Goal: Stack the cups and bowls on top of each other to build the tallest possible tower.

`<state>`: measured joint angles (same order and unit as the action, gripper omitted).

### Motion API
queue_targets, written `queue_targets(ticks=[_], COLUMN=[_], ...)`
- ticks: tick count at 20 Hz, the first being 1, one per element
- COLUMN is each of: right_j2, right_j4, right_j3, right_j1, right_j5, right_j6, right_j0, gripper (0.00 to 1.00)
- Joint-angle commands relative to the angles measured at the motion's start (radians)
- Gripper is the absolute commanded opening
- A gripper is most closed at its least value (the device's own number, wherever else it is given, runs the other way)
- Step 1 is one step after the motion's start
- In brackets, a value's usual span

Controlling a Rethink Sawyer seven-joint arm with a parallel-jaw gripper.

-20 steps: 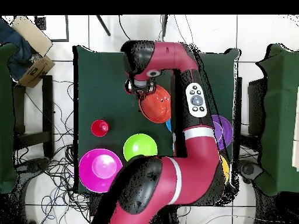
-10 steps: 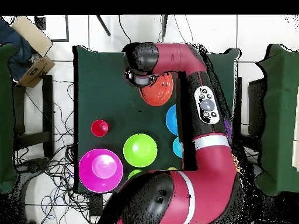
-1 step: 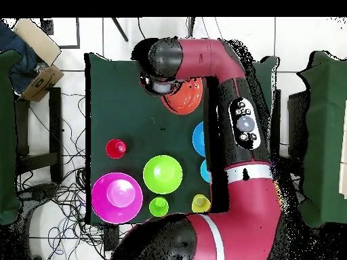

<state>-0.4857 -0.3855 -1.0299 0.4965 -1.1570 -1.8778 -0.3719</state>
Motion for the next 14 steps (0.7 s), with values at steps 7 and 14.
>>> queue_targets(ticks=[7, 14], right_j2=[0.043, 0.046], right_j4=[-0.014, 0.009], right_j3=[0.017, -0.076], right_j1=[0.091, 0.117], right_j5=[-0.252, -0.202], right_j6=[0.036, 0.035], right_j0=[0.083, 0.061], gripper=[0.0, 0.0])
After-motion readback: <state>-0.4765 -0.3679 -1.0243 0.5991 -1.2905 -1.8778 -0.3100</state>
